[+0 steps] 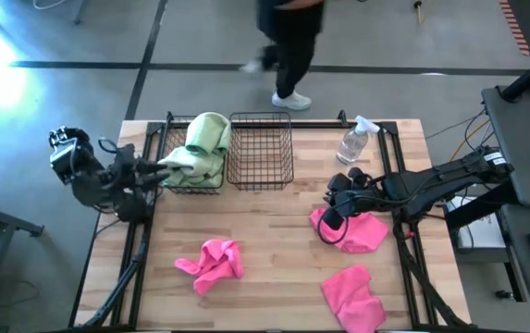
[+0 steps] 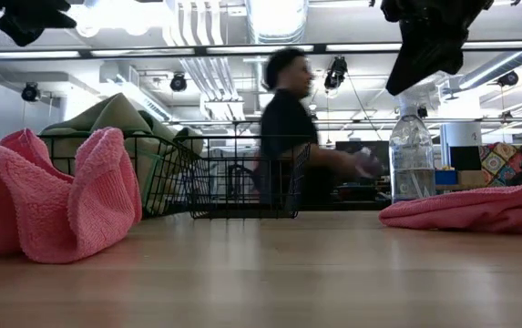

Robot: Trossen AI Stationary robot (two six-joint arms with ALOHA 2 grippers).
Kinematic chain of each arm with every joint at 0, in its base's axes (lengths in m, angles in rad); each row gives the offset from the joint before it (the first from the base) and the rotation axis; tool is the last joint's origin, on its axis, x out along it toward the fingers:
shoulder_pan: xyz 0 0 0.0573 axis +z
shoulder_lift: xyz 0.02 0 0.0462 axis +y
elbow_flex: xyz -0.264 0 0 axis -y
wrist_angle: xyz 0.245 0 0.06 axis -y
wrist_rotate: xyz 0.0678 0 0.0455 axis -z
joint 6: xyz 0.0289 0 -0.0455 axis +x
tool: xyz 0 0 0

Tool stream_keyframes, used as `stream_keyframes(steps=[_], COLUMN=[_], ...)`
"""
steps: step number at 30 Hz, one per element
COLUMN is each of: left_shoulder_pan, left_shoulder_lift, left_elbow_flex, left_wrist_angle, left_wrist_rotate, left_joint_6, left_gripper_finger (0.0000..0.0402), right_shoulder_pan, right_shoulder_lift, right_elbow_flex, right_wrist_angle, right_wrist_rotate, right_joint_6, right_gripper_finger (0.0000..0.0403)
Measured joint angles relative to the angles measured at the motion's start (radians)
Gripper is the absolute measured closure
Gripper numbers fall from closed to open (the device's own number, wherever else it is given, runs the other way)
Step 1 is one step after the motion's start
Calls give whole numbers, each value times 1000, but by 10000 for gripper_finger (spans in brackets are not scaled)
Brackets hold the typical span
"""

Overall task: Sort microfiber towel by color & place in baskets
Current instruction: Put the pink microfiber cloth into the right wire basket

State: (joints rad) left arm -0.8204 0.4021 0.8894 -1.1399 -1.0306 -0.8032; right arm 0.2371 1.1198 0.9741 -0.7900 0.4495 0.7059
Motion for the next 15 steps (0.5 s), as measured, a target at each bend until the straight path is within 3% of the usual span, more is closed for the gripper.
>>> stream_keyframes(steps=[4, 8, 15], left_shoulder_pan=[-1, -1, -1], left_shoulder_lift=[-65, -105, -79], left_elbow_flex=[-9, -45, -191], left_wrist_angle=[106, 229, 351], left_wrist_rotate=[172, 281, 490], left_joint_6=[98, 142, -70], left_gripper_finger=[274, 274, 274], right_shoulder_pan=[0, 0, 0], right_shoulder_lift=[0, 0, 0], right_elbow_flex=[0, 0, 0], right_wrist_angle=[27, 58, 101], right_wrist_rotate=[23, 24, 23], right_joint_6=[1, 2, 2], right_gripper_finger=[335, 335, 335])
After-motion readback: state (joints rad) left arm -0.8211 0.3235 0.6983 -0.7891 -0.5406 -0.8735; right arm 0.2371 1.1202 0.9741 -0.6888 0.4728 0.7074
